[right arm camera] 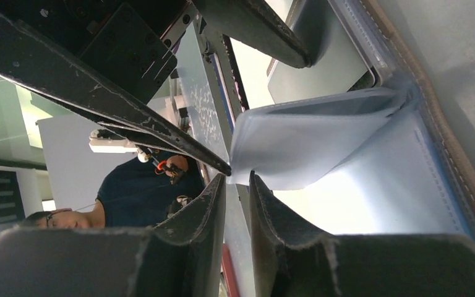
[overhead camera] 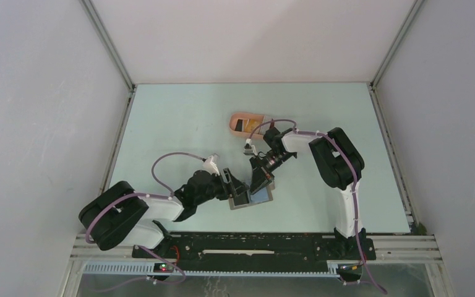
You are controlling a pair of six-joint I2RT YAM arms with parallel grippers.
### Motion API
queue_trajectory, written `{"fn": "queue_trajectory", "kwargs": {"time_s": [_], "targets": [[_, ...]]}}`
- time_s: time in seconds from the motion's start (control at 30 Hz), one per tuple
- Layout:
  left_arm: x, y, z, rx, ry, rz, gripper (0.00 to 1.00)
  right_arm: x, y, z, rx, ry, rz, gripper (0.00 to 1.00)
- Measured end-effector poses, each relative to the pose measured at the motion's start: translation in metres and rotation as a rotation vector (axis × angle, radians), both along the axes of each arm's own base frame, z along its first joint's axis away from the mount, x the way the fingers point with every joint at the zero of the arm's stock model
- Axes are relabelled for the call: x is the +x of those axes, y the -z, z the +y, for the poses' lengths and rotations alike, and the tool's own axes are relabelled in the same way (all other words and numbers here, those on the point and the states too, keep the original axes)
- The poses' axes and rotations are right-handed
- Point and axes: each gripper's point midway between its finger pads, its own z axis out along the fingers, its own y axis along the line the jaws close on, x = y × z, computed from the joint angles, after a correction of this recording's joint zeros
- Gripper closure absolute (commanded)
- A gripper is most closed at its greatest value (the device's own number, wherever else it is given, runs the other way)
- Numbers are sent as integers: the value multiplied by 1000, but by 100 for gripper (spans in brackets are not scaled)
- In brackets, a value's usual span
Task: Put the credit cards into the card holder
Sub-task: Turn over the card slot in the card holder.
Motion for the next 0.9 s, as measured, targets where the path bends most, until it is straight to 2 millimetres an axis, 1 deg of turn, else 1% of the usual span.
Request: {"fn": "queue_trajectory", "kwargs": {"time_s": [0.13, 0.2, 0.47, 0.67, 0.9], "targets": [[2, 2, -2, 11, -1, 14, 43, 0, 0, 1, 4, -6, -8, 70], [3, 4, -3, 14, -2, 20, 46, -1, 0, 1, 2, -8, -9, 68], [5, 4, -3, 10, -6, 30, 47, 0, 5, -2, -30, -13, -30, 58], [6, 4, -2, 12, -10, 31, 44, 4, 18, -8, -103, -18, -94, 58], [6, 5, -1, 14, -10, 37, 40, 19, 18, -15, -187, -19, -267, 58]]}}
